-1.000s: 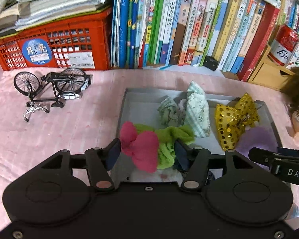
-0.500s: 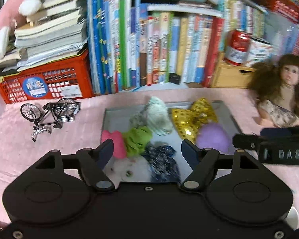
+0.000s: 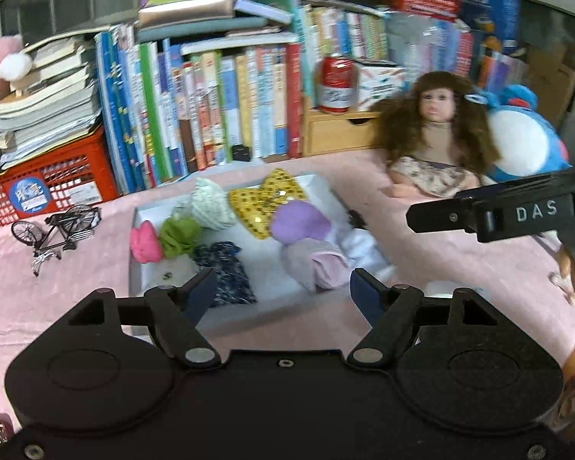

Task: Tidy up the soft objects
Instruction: 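Withdraw both tools up and away from the silver tray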

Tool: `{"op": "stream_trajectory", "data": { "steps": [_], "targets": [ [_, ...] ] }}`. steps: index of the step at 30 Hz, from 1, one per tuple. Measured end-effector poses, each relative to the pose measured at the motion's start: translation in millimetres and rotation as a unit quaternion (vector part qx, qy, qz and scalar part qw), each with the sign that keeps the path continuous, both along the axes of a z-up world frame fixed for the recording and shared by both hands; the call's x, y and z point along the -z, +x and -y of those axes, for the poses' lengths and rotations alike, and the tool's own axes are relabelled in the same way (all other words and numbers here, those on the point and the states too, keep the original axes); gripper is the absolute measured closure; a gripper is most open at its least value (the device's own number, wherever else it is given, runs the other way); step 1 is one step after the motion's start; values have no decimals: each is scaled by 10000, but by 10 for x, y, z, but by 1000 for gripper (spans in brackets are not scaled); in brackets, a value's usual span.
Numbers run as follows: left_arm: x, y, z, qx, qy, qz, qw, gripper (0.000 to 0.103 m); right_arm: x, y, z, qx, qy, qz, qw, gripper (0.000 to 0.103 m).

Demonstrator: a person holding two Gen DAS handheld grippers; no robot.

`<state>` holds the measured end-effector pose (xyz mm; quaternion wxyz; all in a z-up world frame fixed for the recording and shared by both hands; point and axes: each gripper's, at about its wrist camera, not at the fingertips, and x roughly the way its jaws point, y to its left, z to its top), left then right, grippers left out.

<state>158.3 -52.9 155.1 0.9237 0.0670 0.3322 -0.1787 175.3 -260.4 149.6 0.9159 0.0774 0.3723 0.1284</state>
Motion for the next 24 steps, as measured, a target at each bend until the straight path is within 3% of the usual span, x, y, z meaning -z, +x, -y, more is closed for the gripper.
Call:
{"op": "stream_trajectory", "data": {
  "steps": [10, 16, 20, 24],
  "targets": [
    [65, -713, 181, 554, -59, 361, 9978, 28, 13, -363, 347, 203, 239, 25, 9995, 16],
    [307, -1261, 244, 475, -430, 1105, 9918, 28, 113, -507, 564, 389, 407, 9, 9984, 16],
    [507, -1613, 355, 458, -507, 1368, 9882, 36, 237, -582, 719, 565, 419, -131, 9974, 16],
    [694, -1917, 532, 604, -514, 1434, 9865, 56, 408, -607, 878, 739, 385, -396, 9957, 21]
  ]
}}
